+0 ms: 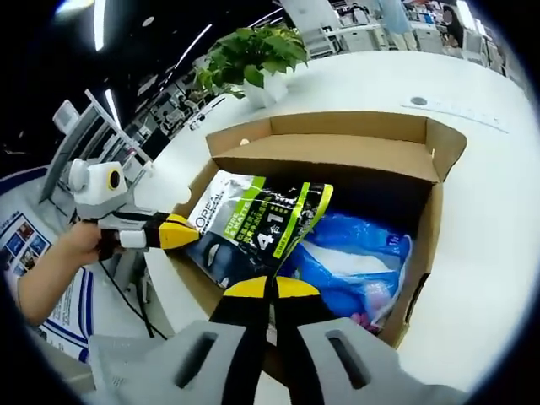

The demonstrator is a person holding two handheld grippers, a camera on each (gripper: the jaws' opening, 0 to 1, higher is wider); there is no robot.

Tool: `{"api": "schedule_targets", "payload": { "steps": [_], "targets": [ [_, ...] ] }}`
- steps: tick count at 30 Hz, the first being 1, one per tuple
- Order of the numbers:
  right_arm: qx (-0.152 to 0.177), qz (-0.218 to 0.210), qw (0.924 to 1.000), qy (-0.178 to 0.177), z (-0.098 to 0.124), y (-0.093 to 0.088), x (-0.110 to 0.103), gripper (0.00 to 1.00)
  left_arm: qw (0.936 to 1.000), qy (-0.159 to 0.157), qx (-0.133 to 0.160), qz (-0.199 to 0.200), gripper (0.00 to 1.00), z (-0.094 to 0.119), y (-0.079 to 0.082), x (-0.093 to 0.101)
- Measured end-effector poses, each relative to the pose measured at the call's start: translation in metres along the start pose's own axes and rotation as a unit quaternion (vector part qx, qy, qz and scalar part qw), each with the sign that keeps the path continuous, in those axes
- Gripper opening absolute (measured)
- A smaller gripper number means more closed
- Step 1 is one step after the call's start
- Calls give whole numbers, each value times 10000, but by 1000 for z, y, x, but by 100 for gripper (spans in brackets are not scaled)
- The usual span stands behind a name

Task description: Operate the shoe box by opening the lid, removing the specified soft item, and placing it in the target area until the item is outside and the box remains undamaged.

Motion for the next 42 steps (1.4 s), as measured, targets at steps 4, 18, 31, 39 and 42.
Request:
{"api": "schedule_targets", "payload": {
  "steps": [4,18,31,39,42],
  "targets": [
    [89,-45,9999,12,6,4,2,0,10000,-17,46,22,0,0,2,4],
    [344,-129,9993,-66,37,9,12,0,9998,-147,93,-110,0,-6,15,31],
    [519,-344,9977,-279,72,9,36,0,9987,-389,-35,-323,0,-28,25,64],
    [598,-459,9961,-452,90,7,54,0,9975,-542,-113,-432,0,-45,31,82],
    [598,-494,9957,-499,95,6,60,0,9971,-593,-140,-462,0,-50,33,88]
  ]
}}
Point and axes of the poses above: the point that each gripper's makers call its tool centre point, and the gripper's own axes: z roughly backward along the fingers, x roughly to its right, y roughly out of its top, the point moved 5 cm from there along z, roughly backward along the fingers, and after that the axes turned 7 degrees about -y, right-handed, at the moved point
